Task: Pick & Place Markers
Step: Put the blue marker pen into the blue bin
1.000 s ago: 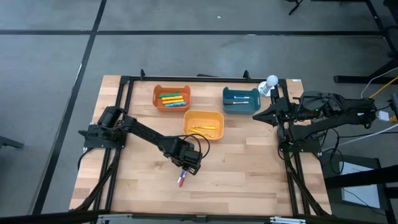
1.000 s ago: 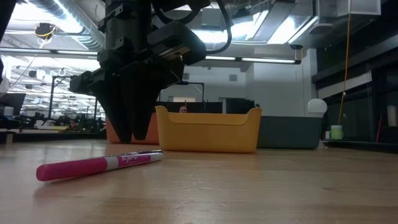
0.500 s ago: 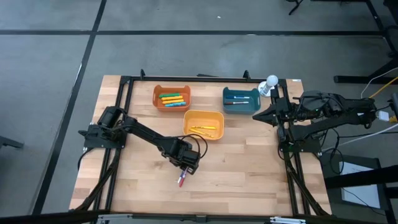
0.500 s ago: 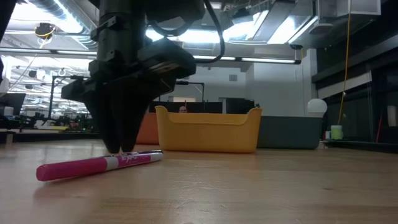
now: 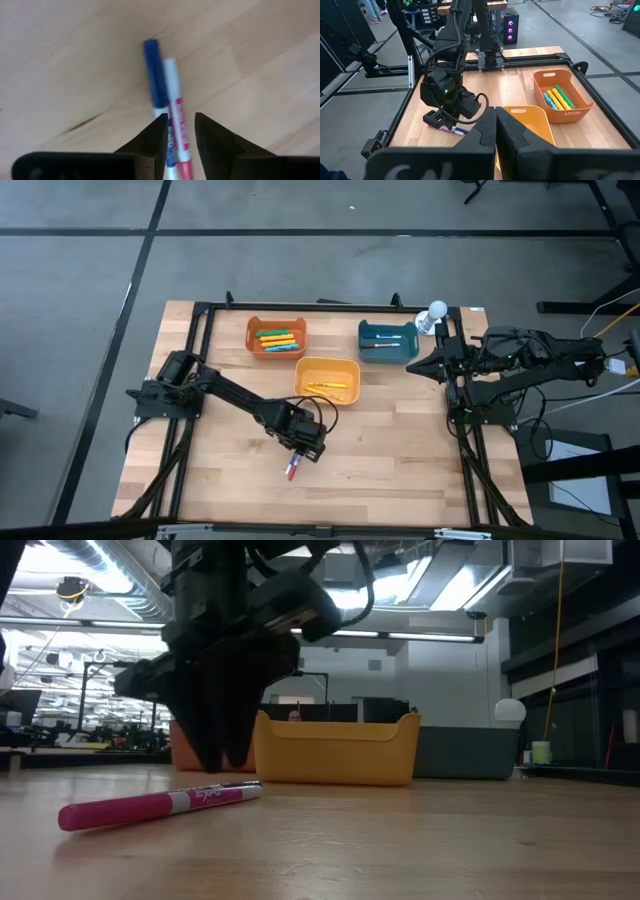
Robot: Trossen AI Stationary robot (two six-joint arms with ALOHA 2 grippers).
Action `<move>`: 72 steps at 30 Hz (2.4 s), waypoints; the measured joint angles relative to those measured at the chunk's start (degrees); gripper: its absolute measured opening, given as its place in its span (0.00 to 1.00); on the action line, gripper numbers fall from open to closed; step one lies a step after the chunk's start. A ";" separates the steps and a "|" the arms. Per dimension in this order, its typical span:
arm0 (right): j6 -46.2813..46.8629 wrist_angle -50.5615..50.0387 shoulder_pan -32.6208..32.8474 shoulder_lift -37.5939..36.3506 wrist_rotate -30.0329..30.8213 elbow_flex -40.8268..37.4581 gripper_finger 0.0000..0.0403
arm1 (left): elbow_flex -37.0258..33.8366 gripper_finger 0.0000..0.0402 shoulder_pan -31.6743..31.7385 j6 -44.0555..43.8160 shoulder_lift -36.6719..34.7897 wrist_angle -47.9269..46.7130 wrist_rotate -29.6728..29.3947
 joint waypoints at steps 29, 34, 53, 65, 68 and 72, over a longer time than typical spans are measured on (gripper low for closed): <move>-0.20 0.00 0.00 0.00 0.90 0.00 0.00 | 0.00 0.19 0.01 -1.62 0.00 -0.65 -0.90; -0.20 0.00 0.00 0.00 0.90 0.00 0.00 | -0.49 0.19 0.01 -1.80 -0.01 -0.51 -1.65; -0.22 -0.02 0.01 -0.02 0.90 0.00 0.00 | -0.90 0.19 0.27 -1.93 0.00 -1.17 -3.30; -0.28 -0.02 0.00 -0.02 0.90 0.00 0.02 | -0.94 0.19 0.27 -1.97 0.00 -1.17 -2.39; -0.39 -0.02 0.02 -0.02 0.90 0.00 0.02 | -0.94 0.19 0.26 -1.95 0.00 -1.17 -2.34; -0.64 -0.02 0.00 -0.02 0.90 0.00 0.02 | -0.94 0.19 0.27 -1.97 0.00 -1.15 -2.30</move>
